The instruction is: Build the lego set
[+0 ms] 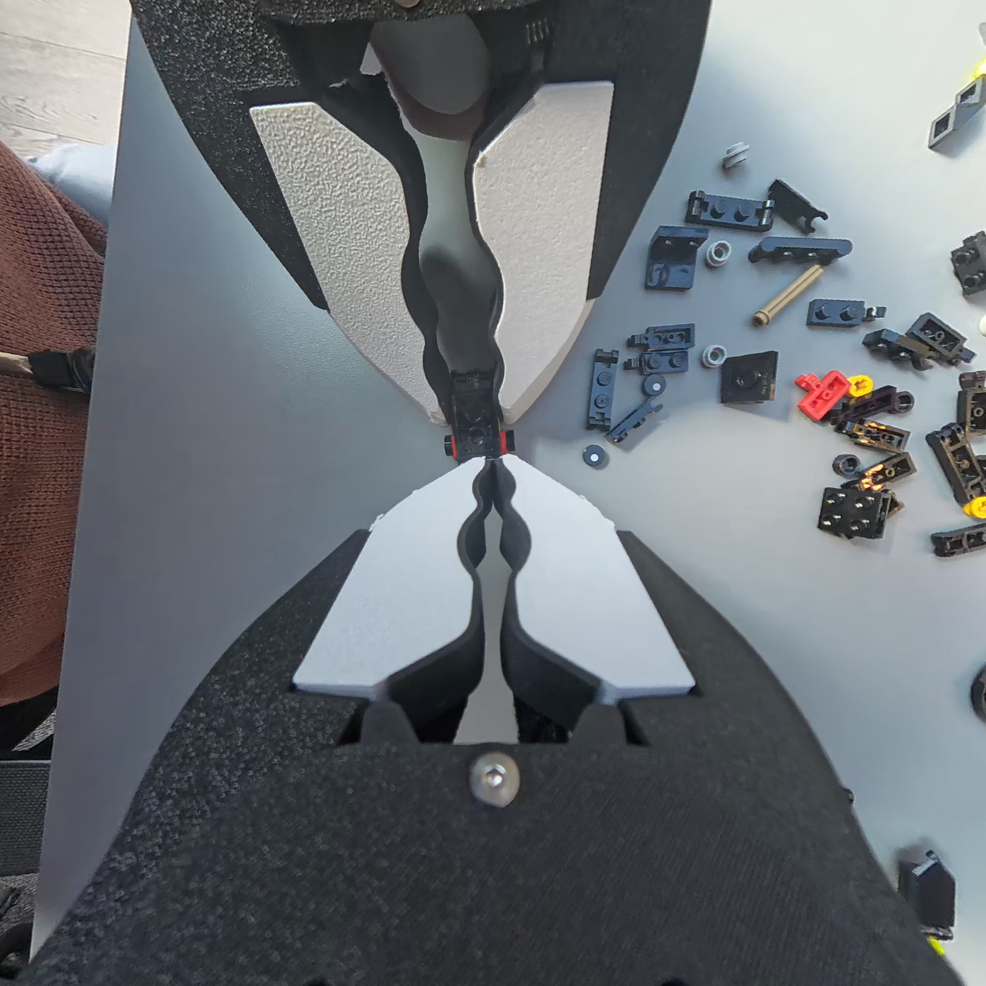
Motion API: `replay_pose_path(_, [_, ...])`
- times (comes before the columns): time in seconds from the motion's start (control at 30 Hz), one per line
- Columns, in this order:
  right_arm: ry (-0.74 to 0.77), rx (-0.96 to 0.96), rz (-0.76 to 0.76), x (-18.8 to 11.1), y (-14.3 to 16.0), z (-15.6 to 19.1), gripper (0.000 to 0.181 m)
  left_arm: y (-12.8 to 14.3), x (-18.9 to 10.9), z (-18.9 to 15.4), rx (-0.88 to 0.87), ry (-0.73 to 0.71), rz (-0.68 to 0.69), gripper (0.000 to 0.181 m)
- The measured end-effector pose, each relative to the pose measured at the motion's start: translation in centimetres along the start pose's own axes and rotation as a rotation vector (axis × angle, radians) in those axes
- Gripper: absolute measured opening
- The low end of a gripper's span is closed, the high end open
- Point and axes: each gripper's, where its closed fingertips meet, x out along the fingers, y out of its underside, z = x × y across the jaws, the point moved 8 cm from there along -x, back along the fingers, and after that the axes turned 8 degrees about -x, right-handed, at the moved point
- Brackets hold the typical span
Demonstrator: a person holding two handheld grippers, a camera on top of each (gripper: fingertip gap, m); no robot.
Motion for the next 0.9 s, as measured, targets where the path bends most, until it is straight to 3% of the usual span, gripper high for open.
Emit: replay_pose_path(0.9, [0.042, -0.016, 0.059, 0.42, -0.45, 0.41, 0.000, 0.11, 0.21, 0.00, -0.004, 0.001, -0.008, 0.018])
